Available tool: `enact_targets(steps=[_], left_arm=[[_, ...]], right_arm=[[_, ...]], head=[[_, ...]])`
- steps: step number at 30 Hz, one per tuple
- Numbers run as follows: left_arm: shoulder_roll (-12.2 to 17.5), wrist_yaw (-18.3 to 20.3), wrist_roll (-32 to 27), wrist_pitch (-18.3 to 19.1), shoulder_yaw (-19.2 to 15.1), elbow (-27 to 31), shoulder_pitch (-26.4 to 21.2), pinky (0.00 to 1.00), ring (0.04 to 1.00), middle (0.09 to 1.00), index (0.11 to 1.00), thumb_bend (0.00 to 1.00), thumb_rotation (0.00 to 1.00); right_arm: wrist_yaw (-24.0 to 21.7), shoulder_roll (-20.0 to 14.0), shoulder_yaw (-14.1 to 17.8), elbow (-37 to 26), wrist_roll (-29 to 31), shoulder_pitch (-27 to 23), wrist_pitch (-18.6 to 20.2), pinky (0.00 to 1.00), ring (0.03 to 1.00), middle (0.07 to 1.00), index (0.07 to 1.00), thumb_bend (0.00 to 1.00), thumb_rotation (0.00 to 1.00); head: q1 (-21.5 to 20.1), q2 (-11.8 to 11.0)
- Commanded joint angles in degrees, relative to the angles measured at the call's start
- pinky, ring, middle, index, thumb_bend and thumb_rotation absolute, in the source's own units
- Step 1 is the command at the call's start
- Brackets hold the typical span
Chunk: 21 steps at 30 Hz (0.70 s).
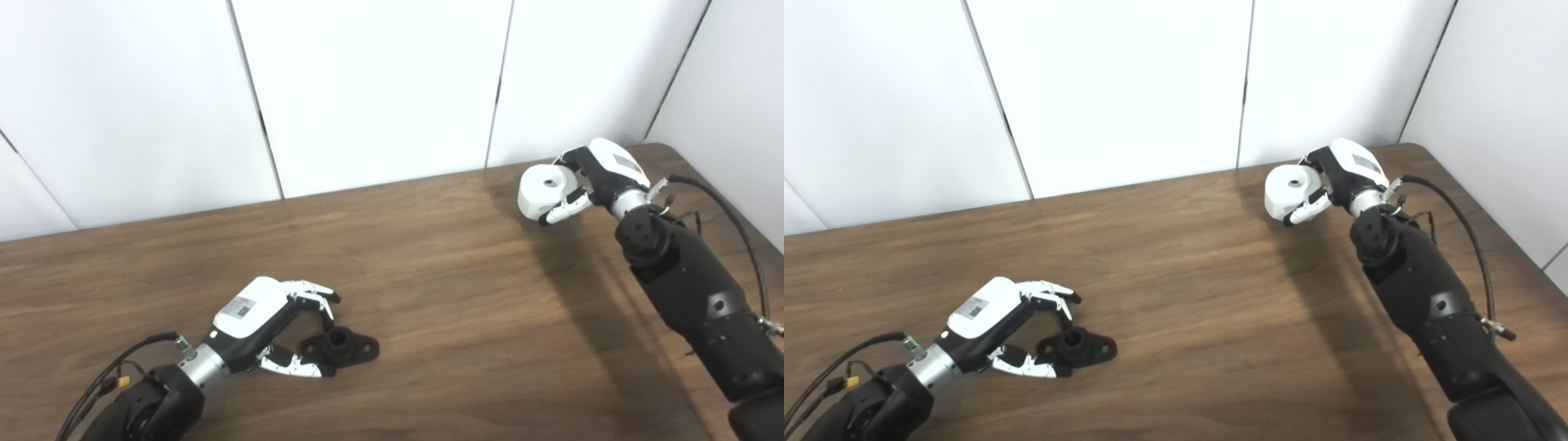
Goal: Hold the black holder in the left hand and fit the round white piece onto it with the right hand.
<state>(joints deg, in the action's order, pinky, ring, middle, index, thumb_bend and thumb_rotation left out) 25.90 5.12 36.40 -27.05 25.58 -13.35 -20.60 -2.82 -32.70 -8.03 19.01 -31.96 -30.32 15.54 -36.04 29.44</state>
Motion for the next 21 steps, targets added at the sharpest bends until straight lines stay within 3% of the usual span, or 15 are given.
enact_targets(steps=[1,6,15,21], left_arm=[[1.98,3.77,1.54,1.58,0.7,-0.31,2.13,0.7,0.777,0.767,0.484,0.52,0.05],[1.91,4.82,1.23,2.81,0.68,1.4,2.57,0.71,0.782,0.77,0.484,0.52,0.05],[0.39,4.83,2.25,4.43,1.34,1.6,3.2,0.73,0.806,0.794,0.484,0.52,0.05],[-0.55,4.78,3.8,5.55,2.17,0.24,2.99,0.78,0.846,0.82,0.485,0.52,0.06]], right_arm=[[1.9,-1.53,1.32,-2.02,-0.29,-2.04,-1.95,0.76,0.763,0.724,0.481,0.52,0.14],[0.96,-1.98,1.37,-5.13,-0.56,-1.29,-1.26,0.73,0.757,0.712,0.481,0.52,0.14],[-4.73,-1.05,2.82,-16.84,2.39,0.99,1.05,0.69,0.734,0.702,0.481,0.52,0.13],[-8.84,0.05,0.88,-24.4,1.26,1.9,3.02,0.7,0.751,0.716,0.481,0.52,0.14]], head=[[0.24,0.2],[2.87,1.4],[13.41,4.58],[18.15,5.62]])
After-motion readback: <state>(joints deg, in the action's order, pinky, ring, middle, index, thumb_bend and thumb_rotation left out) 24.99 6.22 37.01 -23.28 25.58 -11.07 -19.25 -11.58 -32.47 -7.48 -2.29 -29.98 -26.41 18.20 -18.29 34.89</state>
